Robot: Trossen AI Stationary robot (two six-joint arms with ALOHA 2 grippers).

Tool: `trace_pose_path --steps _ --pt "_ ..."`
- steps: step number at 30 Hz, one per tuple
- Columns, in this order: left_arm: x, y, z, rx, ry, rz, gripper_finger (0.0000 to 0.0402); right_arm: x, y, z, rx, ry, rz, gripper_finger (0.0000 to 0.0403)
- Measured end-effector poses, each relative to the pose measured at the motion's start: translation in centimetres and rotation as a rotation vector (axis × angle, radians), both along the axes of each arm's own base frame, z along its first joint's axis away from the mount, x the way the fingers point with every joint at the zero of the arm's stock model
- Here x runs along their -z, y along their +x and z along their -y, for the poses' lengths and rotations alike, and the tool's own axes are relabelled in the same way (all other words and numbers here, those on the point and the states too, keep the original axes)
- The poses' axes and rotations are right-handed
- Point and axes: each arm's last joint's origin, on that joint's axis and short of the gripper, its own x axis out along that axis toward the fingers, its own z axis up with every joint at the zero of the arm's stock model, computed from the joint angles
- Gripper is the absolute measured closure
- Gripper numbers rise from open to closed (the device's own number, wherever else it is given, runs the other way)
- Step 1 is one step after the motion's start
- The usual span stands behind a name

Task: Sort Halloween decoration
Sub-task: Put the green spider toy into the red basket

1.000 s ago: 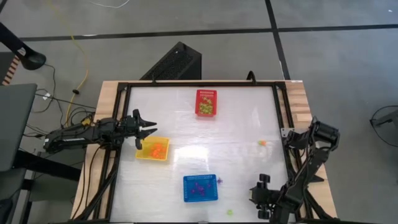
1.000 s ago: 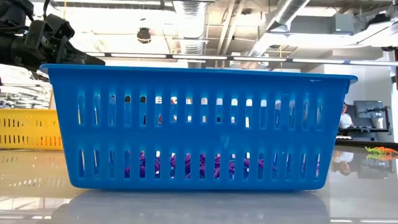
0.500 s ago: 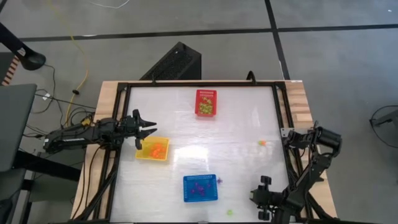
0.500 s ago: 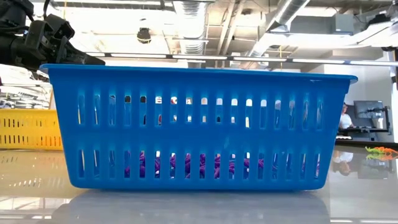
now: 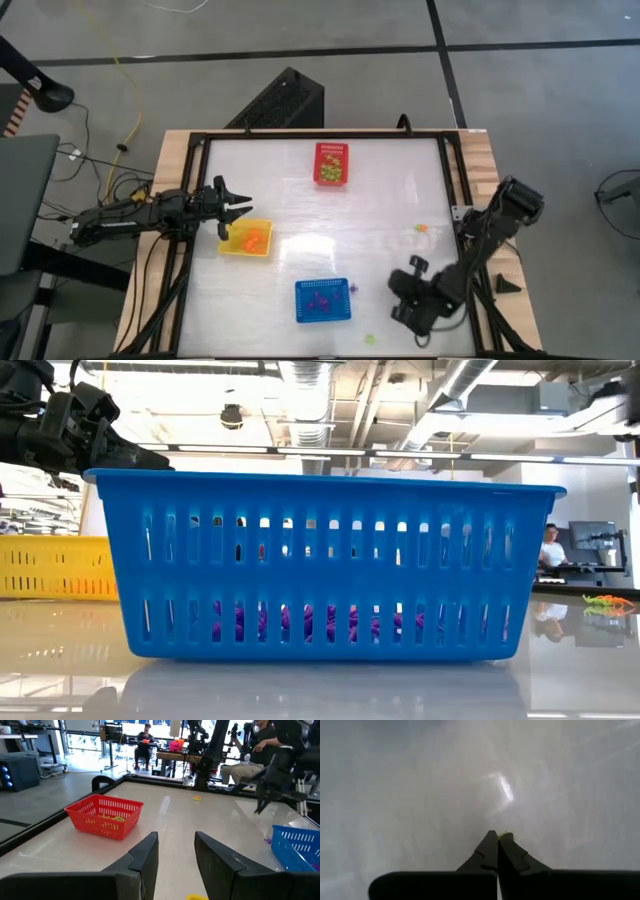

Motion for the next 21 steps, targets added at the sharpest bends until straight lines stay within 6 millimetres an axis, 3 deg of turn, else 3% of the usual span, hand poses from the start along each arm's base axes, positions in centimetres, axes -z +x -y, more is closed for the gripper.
trace_pose_path --steps 6,12,17,21 --pt "0.0 0.0 0.0 0.0 0.0 0.0 0.0285 -3.2 3.9 3.7 0.119 0.094 0.133 0.0376" --pt "0.0 0.0 0.0 0.0 0.0 0.0 0.0285 -5.4 9.8 9.2 0.119 -0.089 0.388 0.0381" --pt "0.0 0.0 0.0 0.0 0.0 0.0 0.0285 -5.4 14.3 15.8 0.155 -0.218 0.468 0.0378" --pt "0.0 0.0 0.0 0.0 0.0 0.0 0.0285 -5.8 16.0 22.7 0.215 -0.165 0.523 0.0373"
